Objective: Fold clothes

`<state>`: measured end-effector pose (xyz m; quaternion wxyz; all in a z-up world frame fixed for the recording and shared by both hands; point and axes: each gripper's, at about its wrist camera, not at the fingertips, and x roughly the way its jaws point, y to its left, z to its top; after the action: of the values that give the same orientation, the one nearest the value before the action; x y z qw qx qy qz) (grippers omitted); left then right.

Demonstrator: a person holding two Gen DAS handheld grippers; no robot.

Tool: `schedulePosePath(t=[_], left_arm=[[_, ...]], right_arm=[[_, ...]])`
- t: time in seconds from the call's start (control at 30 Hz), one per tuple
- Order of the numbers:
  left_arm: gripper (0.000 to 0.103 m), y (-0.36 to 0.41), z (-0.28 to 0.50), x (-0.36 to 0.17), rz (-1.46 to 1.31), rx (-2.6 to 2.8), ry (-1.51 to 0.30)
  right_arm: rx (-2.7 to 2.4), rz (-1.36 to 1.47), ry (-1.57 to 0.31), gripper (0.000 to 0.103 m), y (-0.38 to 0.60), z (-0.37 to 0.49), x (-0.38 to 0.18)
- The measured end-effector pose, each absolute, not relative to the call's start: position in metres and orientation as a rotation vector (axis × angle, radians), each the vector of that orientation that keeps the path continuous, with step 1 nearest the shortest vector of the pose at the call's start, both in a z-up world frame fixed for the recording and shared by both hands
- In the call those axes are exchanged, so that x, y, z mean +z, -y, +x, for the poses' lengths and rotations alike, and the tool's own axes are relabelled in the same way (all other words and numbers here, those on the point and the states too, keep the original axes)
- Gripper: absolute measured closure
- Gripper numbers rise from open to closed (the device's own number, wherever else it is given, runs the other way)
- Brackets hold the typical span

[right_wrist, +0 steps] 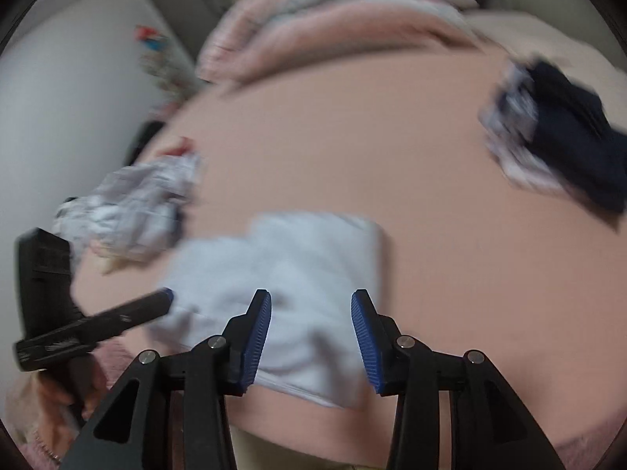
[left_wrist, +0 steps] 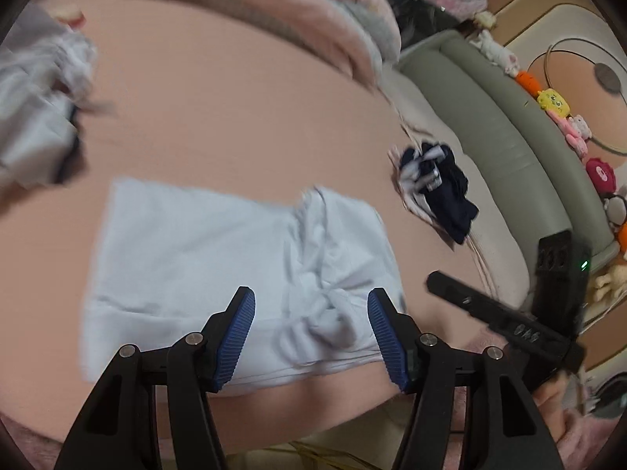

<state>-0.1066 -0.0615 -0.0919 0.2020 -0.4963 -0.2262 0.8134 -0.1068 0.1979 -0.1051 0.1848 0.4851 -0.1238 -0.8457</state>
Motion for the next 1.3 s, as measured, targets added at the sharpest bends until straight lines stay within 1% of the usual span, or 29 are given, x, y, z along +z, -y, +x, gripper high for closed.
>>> schedulePosePath(t=[0.13,0.2,0.33,0.37,0.4,0.43,0.47,0.53,0.7,0.87,0.97,1.03,1.17,1.27,1.3], left_arm=[[0.046,0.038,-0.115,-0.103,-1.461,2.233,0.575],[0.046,0.029,-0.119,-0.111,-1.499,2.215,0.578],[0.046,0.018,-0.127,-0.120,-1.547,2.284,0.542],[0.046,0.018,-0.128,-0.122,-1.551,2.290,0.564],[0.053,0.020,-0.128,-0.123,-1.550,2.301,0.607],[0.079,0.018,-0.127,-0.123,-1.550,2.321,0.618],[0.084,0.016,-0.126,-0.122,-1.550,2.342,0.617],[0.087,0.014,-0.122,-0.113,-1.508,2.361,0.602],[0.088,0.012,-0.112,-0.087,-1.387,2.396,0.557],[0.088,0.043,-0.102,-0.059,-1.299,2.479,0.541],[0.088,0.066,-0.093,-0.049,-1.301,2.564,0.469],[0.088,0.084,-0.089,-0.045,-1.305,2.614,0.396],[0.088,0.120,-0.085,-0.049,-1.337,2.669,0.364],[0.087,0.133,-0.097,-0.079,-1.476,2.571,0.360],[0.084,0.137,-0.101,-0.090,-1.524,2.532,0.360]], right_arm=[[-2.360,1.425,0.391,0.061,-0.211,-0.106,-0.125],[-2.360,1.440,0.383,0.061,-0.216,-0.107,-0.128],[-2.363,1.411,0.460,0.061,-0.230,-0.106,-0.126],[-2.363,1.411,0.463,0.061,-0.232,-0.105,-0.126],[-2.365,1.412,0.462,0.061,-0.234,-0.104,-0.125],[-2.368,1.414,0.462,0.061,-0.235,-0.103,-0.126],[-2.368,1.427,0.465,0.061,-0.236,-0.102,-0.128],[-2.363,1.467,0.470,0.061,-0.237,-0.103,-0.133],[-2.367,1.500,0.447,0.061,-0.231,-0.102,-0.135],[-2.370,1.476,0.386,0.061,-0.215,-0.110,-0.123],[-2.359,1.449,0.343,0.061,-0.202,-0.123,-0.110],[-2.342,1.443,0.277,0.061,-0.186,-0.134,-0.105],[-2.313,1.420,0.140,0.061,-0.152,-0.149,-0.096],[-2.292,1.395,0.101,0.061,-0.124,-0.154,-0.095],[-2.285,1.397,0.090,0.061,-0.117,-0.154,-0.099]])
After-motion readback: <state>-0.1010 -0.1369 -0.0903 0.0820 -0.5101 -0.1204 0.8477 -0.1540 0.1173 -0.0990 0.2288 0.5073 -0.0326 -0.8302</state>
